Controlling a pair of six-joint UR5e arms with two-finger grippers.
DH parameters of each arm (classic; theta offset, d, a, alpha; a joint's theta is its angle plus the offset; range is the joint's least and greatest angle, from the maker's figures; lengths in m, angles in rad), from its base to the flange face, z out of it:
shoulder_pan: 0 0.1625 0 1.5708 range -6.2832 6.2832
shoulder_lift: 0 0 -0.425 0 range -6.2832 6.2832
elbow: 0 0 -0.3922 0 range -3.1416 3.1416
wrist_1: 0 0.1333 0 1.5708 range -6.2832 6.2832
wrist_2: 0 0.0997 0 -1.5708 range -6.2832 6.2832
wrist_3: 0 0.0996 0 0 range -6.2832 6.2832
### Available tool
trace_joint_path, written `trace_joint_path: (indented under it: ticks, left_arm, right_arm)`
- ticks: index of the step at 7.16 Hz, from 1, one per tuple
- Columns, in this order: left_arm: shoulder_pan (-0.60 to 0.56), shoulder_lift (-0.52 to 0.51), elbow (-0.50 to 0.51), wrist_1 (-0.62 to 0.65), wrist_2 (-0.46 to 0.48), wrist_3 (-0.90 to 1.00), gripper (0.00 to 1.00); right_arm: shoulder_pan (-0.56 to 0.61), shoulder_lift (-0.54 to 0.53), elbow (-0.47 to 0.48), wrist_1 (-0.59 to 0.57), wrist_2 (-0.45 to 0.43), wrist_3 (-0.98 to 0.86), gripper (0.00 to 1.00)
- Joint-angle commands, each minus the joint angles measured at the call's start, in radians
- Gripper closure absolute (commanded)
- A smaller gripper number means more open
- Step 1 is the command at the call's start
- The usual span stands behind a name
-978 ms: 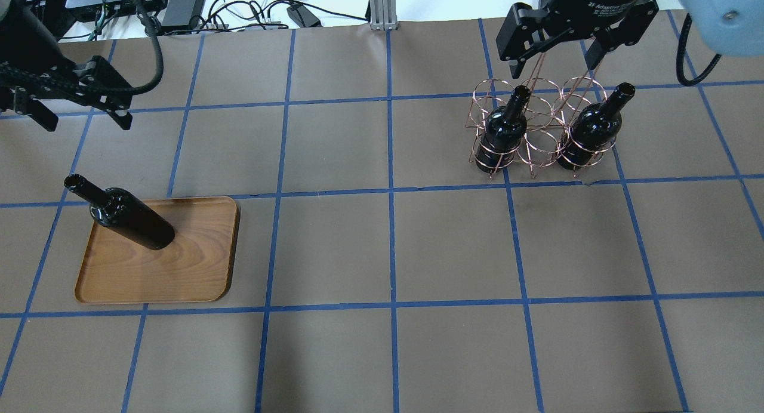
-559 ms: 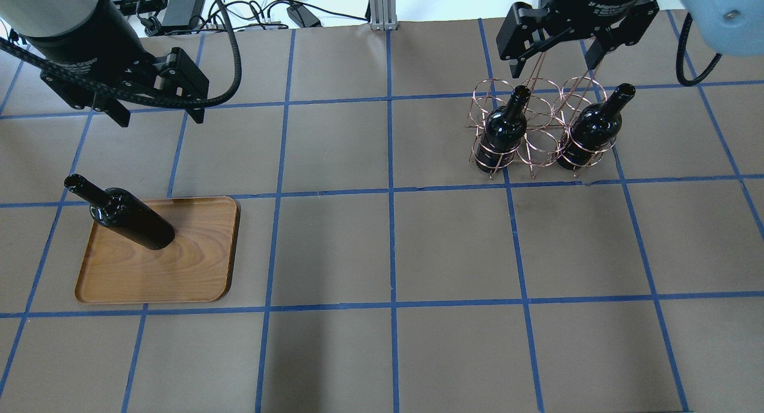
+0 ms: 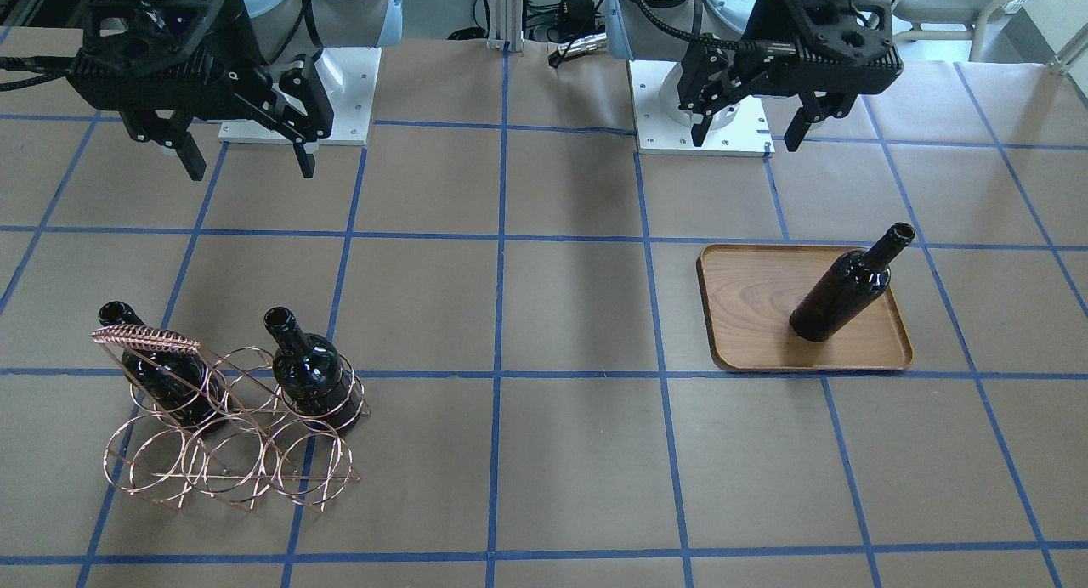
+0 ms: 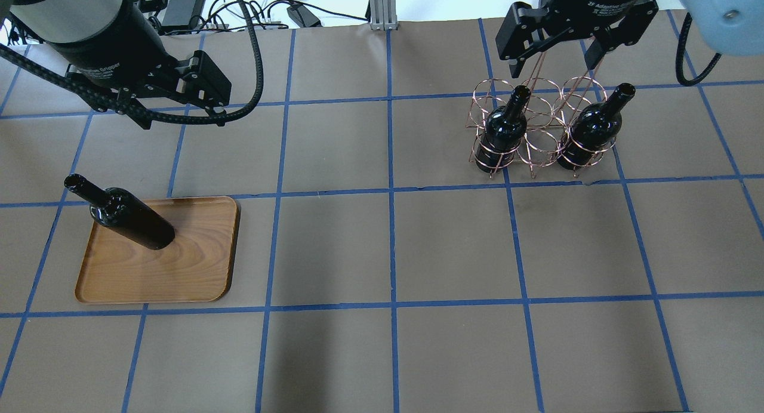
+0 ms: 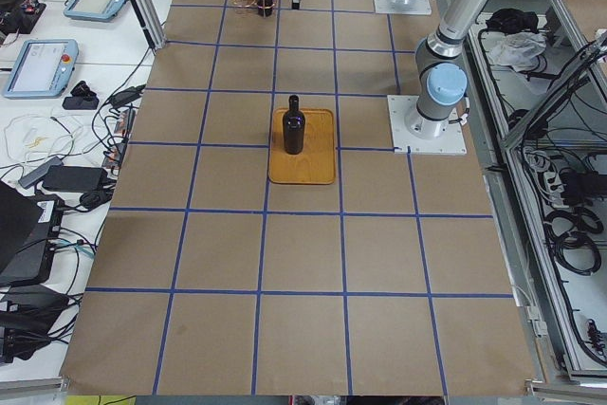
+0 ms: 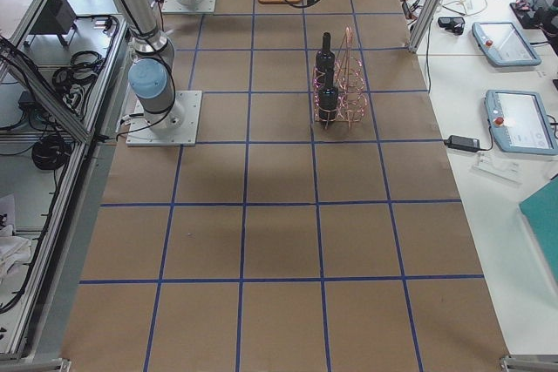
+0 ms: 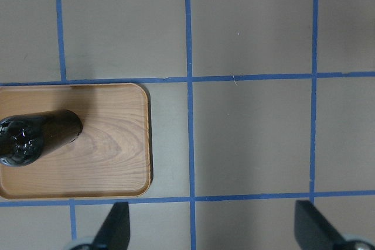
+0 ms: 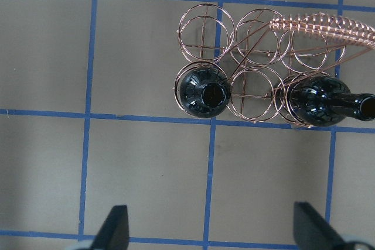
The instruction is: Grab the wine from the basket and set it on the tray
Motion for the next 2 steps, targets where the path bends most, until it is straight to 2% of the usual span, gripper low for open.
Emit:
trace_joint_path:
  ticks: [1,2]
  left_arm:
    - [-0.001,0.004,-0.002,0.0,-0.002,0.0,0.0]
    - [-0.001,0.001,-0.002,0.0,-0.002,0.0,0.0]
  right_arm:
    - [-0.001,0.0,0.001,0.001,-0.003,0.0,0.0]
    - [-0.001,0.0,0.001,0.001,-0.004,0.0,0.0]
